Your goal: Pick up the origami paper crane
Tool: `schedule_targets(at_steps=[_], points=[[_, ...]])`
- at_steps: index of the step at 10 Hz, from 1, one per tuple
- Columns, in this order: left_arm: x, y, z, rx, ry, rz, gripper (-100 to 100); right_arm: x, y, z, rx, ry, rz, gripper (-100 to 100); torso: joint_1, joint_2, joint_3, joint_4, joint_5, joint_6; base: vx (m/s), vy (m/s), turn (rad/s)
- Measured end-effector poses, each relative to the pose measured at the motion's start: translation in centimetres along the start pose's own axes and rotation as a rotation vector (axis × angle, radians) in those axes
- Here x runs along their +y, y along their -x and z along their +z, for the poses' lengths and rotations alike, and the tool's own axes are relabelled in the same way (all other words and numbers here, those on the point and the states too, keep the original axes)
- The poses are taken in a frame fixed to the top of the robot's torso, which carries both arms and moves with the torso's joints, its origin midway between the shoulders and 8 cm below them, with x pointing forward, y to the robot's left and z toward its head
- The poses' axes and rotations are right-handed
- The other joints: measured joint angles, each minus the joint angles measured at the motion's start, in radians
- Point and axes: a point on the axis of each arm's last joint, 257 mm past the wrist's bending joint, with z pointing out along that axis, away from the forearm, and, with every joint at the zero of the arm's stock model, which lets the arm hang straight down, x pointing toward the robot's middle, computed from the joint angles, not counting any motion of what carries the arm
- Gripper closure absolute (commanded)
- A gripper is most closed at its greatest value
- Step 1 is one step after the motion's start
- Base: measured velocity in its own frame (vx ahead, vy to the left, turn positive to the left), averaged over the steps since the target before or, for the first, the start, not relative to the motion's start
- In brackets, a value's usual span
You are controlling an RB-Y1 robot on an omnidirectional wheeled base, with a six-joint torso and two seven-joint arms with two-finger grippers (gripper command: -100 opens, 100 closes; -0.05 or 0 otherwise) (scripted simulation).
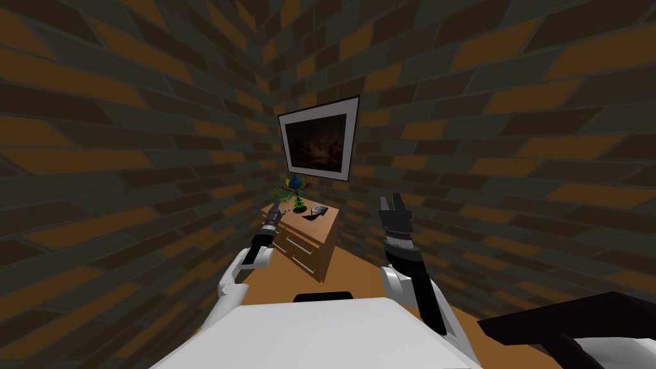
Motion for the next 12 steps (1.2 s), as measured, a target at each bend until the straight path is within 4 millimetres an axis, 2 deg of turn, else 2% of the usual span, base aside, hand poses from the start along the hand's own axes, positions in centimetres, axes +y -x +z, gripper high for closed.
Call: schedule_targets(at_steps=[7,12], points=[[6.2,-0.6,2.8,0.000,0.145,0.029,-100,0.0,0.0,0.0,0.000,0.000,0.000,0,-0.001,0.000,0.000,0.000,0.000,0.000,0.000,-0.057,0.018],[10.7,-1.7,3.8,0.006,0.263,0.041,-100,0.0,0.0,0.0,0.000,0.000,0.000,0,0.000,0.000,0.000,0.000,0.000,0.000,0.000,-0.053,0.015]])
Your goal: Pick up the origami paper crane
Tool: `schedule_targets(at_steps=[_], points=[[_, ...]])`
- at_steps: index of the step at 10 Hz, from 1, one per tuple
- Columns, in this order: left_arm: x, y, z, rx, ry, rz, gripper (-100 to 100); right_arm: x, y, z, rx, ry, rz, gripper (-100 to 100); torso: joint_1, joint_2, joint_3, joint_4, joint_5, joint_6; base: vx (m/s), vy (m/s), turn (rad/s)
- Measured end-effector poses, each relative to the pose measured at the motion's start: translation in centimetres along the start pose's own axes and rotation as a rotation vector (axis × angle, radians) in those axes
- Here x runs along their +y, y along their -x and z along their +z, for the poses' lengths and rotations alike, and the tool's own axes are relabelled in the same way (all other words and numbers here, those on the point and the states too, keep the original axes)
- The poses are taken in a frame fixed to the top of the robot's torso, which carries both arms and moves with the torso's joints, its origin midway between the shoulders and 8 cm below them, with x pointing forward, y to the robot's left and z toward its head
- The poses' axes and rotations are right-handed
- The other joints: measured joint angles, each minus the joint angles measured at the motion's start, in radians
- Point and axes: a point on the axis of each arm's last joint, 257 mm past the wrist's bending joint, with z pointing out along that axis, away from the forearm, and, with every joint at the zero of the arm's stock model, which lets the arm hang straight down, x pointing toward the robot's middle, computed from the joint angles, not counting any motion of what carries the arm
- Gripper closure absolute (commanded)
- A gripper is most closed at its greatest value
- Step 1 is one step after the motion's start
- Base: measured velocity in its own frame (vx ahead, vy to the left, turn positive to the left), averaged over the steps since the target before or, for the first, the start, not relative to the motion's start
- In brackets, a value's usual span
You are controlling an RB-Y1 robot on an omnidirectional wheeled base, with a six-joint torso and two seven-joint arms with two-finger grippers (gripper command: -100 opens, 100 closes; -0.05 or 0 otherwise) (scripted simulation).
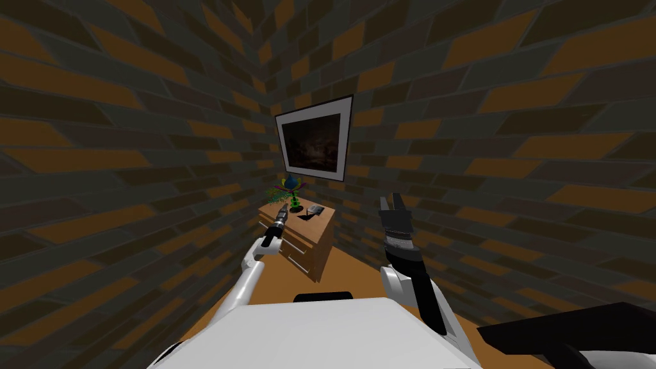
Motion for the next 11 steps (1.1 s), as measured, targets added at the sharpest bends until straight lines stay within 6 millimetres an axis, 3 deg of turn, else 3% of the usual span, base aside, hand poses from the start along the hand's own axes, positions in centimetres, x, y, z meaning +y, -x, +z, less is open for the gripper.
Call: schedule_targets(at_steps=[11], points=[[7.3,-2.5,3.1,0.031,0.231,0.028,-100,0.0,0.0,0.0,0.000,0.000,0.000,0,0.000,0.001,0.001,0.000,0.000,0.000,-0.004,-0.044,0.014]])
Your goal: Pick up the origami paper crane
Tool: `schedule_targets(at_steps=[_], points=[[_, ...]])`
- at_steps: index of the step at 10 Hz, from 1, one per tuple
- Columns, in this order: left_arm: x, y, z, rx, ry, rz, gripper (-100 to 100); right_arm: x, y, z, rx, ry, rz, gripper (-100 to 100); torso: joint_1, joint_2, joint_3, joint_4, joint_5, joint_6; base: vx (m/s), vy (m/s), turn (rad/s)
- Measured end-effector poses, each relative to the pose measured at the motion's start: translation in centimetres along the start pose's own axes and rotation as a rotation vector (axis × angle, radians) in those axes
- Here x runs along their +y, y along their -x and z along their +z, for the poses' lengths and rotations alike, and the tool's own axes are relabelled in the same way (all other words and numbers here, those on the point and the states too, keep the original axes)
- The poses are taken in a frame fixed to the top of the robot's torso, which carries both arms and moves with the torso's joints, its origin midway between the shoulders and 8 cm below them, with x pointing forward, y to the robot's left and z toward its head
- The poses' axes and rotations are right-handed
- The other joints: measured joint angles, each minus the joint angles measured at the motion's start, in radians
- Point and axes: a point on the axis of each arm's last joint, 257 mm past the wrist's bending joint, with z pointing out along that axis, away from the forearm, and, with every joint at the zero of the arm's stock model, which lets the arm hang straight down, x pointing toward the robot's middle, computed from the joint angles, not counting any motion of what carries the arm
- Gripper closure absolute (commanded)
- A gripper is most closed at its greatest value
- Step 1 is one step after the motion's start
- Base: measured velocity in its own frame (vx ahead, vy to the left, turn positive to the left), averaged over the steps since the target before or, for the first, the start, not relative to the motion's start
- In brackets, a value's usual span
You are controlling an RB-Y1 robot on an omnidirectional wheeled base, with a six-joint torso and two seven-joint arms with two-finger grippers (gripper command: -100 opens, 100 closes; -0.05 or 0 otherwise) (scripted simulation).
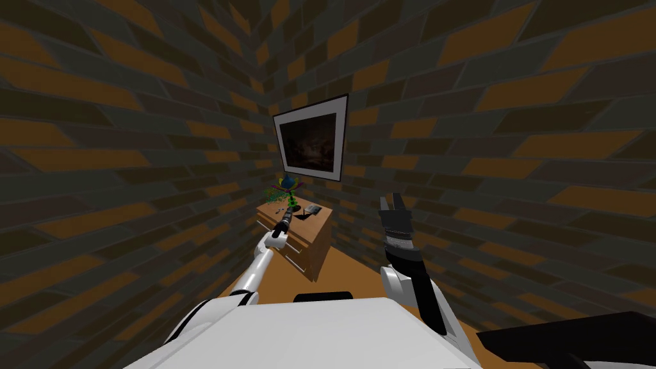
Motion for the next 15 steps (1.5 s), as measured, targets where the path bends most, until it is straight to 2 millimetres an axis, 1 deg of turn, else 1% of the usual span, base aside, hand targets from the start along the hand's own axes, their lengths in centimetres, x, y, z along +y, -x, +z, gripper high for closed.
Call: schedule_targets(at_steps=[5,8,10,15], points=[[2.5,-1.5,1.1,0.019,0.090,0.012,-100,0.0,0.0,0.0,0.000,0.000,0.000,0,0.001,-0.001,0.000,0.000,0.000,0.000,-0.002,-0.033,0.013],[4.2,-3.0,1.8,0.040,0.166,0.024,-100,0.0,0.0,0.0,0.000,0.000,0.000,0,-0.001,-0.001,0.000,0.000,0.000,0.000,-0.002,-0.063,0.018],[5.6,-4.0,1.9,0.055,0.217,0.033,-100,0.0,0.0,0.0,0.000,0.000,0.000,0,-0.001,-0.001,0.000,0.000,0.000,0.000,0.000,-0.050,0.009],[6.9,-5.3,2.0,0.077,0.282,0.046,-100,0.0,0.0,0.0,0.000,0.000,0.000,0,0.001,-0.001,-0.001,0.000,0.000,0.000,0.008,-0.025,0.001]])
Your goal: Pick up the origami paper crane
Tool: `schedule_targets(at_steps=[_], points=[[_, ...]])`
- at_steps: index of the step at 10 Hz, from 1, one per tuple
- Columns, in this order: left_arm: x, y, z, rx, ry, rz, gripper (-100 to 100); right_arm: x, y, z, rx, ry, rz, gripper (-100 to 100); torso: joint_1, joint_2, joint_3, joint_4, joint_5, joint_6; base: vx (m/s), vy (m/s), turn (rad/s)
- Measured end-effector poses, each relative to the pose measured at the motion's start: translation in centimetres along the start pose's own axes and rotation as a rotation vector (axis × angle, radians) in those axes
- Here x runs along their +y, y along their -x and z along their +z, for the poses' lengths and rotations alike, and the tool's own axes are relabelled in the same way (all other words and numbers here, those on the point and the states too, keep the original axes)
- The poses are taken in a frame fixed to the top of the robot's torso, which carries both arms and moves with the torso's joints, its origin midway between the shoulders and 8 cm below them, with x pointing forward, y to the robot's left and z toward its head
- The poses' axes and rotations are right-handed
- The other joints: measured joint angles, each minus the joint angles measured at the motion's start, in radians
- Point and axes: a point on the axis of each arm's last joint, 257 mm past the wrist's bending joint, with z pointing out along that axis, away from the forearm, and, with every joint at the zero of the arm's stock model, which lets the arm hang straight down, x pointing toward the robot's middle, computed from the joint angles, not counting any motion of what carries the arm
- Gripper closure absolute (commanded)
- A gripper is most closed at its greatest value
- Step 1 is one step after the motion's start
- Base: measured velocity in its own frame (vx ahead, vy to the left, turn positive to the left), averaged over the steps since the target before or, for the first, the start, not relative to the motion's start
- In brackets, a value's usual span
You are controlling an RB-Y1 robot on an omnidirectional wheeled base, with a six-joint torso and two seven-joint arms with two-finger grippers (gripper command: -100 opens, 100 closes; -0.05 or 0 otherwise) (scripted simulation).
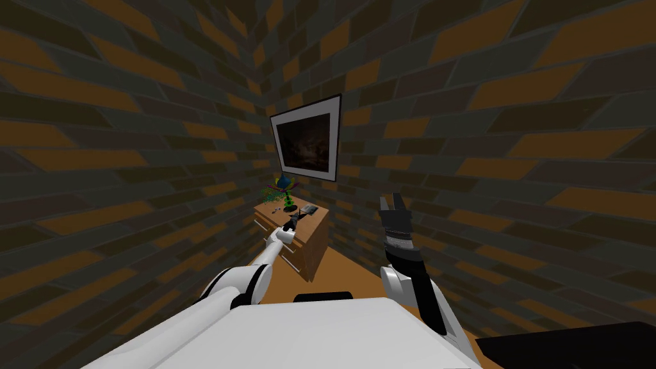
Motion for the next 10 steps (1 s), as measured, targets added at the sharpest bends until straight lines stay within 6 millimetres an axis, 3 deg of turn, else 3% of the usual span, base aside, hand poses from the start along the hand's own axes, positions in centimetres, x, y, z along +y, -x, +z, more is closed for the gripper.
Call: schedule_targets(at_steps=[1,2,9,10], points=[[0.0,0.0,0.0,0.000,0.001,0.000,0,0.0,0.0,0.0,0.000,0.000,0.000,0,0.001,0.000,0.000,0.000,0.000,0.000,0.000,0.000,0.000],[0.0,0.0,0.0,0.000,0.001,0.000,-100,0.0,0.0,0.0,0.000,0.000,0.000,0,0.002,0.001,0.000,0.000,0.000,0.000,0.016,-0.029,-0.093],[5.2,10.2,-2.5,-0.101,0.026,-0.031,-100,0.0,0.0,0.0,0.000,0.000,0.000,0,-0.002,-0.001,0.000,0.000,0.000,0.000,0.040,-0.059,-0.122],[5.5,10.8,-2.7,-0.107,0.025,-0.043,-100,0.0,0.0,0.0,0.000,0.000,0.000,0,-0.001,-0.001,0.000,0.000,0.000,0.000,0.032,-0.038,-0.107]])
